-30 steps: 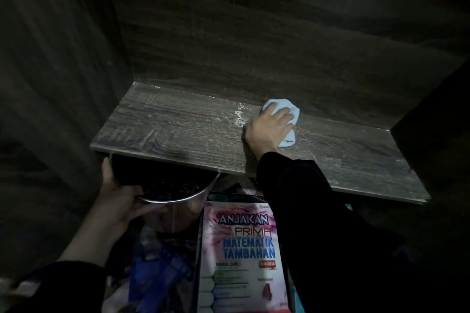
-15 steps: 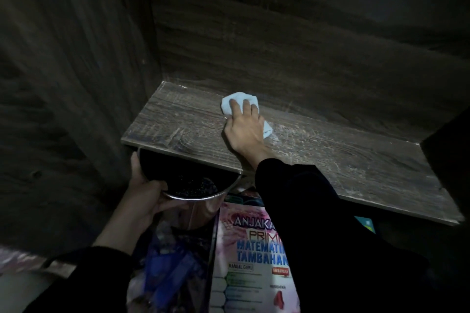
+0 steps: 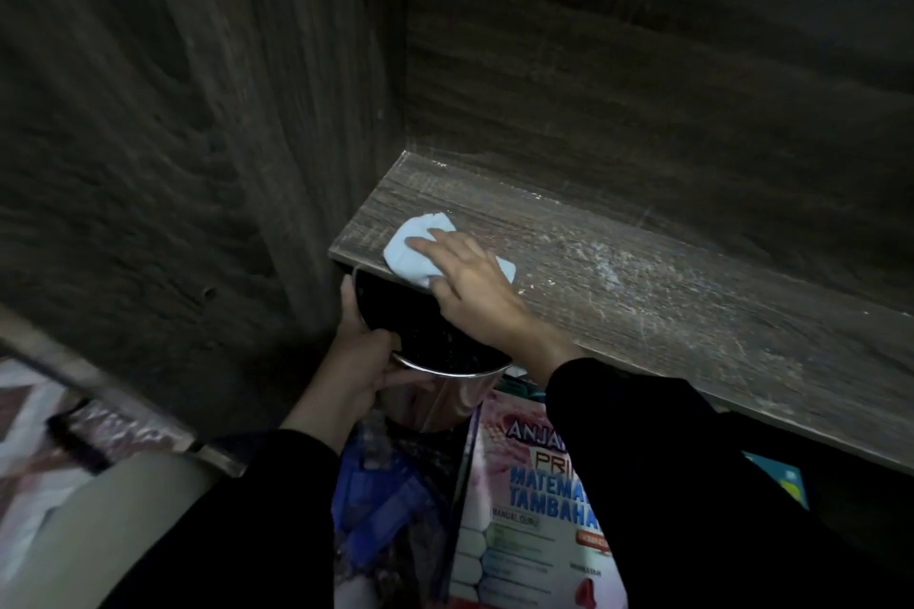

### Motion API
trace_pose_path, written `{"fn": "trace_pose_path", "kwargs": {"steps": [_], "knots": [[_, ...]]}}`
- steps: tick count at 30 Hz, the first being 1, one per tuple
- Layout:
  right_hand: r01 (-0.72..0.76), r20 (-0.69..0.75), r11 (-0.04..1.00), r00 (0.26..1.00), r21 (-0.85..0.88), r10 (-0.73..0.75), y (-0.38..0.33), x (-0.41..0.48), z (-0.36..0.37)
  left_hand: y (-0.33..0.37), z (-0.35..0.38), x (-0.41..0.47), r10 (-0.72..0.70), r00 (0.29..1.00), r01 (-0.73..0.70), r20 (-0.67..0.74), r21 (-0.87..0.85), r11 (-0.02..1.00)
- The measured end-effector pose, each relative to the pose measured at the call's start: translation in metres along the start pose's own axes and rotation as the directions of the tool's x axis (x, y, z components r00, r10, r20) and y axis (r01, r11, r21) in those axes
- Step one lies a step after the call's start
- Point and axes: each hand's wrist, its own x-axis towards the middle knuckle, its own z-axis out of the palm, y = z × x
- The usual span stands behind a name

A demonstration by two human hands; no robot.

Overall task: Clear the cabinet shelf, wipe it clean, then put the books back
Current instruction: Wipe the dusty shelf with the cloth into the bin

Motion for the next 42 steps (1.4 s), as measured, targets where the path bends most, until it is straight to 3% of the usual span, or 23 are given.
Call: {"fn": "trace_pose_path", "kwargs": {"steps": [8,12,14,16,19,22,25,28,31,37,40,42], "knots": [[0.166,-0.055,0.983,0.985,0.074,-0.162,-0.019,-0.024,0.014,0.000,-0.012,-0.007,-0.026,1.000,0.026,-0.006,0.017,1.000],[0.012,-0.213,0.915,0.974,0.403,0.081,-0.024,-0.024,-0.007,0.002,-0.014,-0.009,-0.033,0.999,0.033,-0.013,0.019,0.999],[-0.052,-0.261,0.804,0.932,0.592,0.252,-0.019,-0.024,-0.027,0.001,-0.016,-0.008,-0.041,0.999,0.041,-0.001,0.007,0.999],[-0.107,-0.307,0.736,0.862,0.668,0.404,-0.002,-0.024,-0.049,0.000,-0.017,-0.008,-0.053,0.999,0.053,0.006,0.001,0.999],[-0.220,-0.410,0.743,0.719,0.632,0.561,0.030,-0.032,-0.076,0.000,-0.019,-0.008,-0.067,0.998,0.067,0.008,-0.007,0.998],[-0.468,-0.436,0.777,0.647,0.420,0.625,0.061,-0.050,-0.085,-0.002,-0.020,-0.008,-0.068,0.998,0.068,0.016,-0.006,0.998],[-0.572,-0.400,0.808,0.714,0.140,0.575,0.075,-0.063,-0.065,-0.003,-0.023,-0.009,-0.068,0.997,0.068,0.023,0.006,0.998],[-0.547,-0.361,0.836,0.791,-0.053,0.494,0.055,-0.060,-0.034,-0.002,-0.023,-0.012,-0.064,0.998,0.064,0.017,0.018,0.998],[-0.445,-0.290,0.885,0.872,-0.133,0.395,0.011,-0.052,-0.008,-0.001,-0.023,-0.014,-0.046,0.999,0.045,0.011,0.029,0.999],[-0.118,-0.148,0.992,0.983,-0.044,0.111,-0.043,-0.035,0.025,0.005,-0.023,-0.022,-0.022,1.000,0.022,0.002,0.061,0.998],[-0.077,-0.270,0.982,0.955,0.171,0.122,-0.038,-0.026,0.007,0.004,-0.027,-0.019,-0.026,1.000,0.026,0.000,0.043,0.999],[-0.163,-0.418,0.968,0.879,0.192,0.231,-0.018,-0.021,-0.012,0.005,-0.028,-0.017,-0.038,0.999,0.038,0.006,0.014,0.999]]}}
